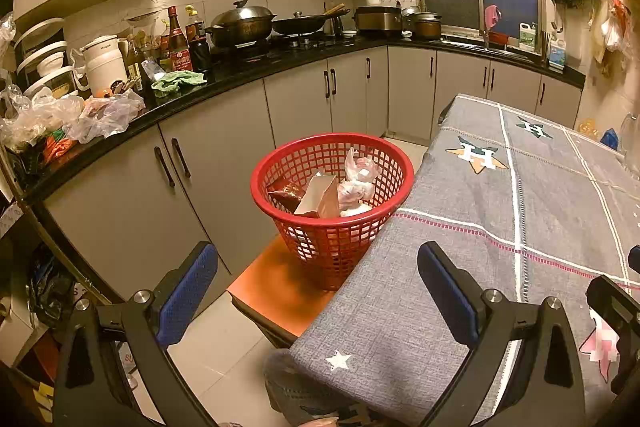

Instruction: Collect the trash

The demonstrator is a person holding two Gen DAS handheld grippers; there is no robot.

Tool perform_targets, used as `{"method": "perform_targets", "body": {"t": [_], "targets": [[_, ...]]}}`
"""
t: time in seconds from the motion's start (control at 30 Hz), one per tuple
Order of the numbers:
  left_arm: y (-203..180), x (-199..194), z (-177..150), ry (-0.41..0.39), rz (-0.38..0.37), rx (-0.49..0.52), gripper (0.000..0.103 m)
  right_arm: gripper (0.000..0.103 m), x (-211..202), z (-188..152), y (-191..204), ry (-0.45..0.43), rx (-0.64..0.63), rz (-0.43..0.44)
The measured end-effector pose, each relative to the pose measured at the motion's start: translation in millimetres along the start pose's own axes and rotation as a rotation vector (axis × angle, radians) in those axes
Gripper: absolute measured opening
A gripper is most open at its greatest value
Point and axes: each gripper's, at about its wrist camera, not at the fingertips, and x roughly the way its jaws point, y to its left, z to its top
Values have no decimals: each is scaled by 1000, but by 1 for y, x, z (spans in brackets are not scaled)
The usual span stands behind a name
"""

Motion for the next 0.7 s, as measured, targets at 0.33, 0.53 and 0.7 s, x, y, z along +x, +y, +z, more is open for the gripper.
{"method": "perform_targets", "body": {"t": [0.33, 0.53, 0.7], "targets": [[-1, 2, 0, 5, 3, -2, 100, 94, 0, 0, 1, 1, 1, -3], [0, 4, -1, 7, 5, -5, 100, 94, 0, 0, 0, 0, 2, -2], [1, 4, -1, 11, 6, -9, 100, 94, 1, -1, -1, 3, 4, -2]]}}
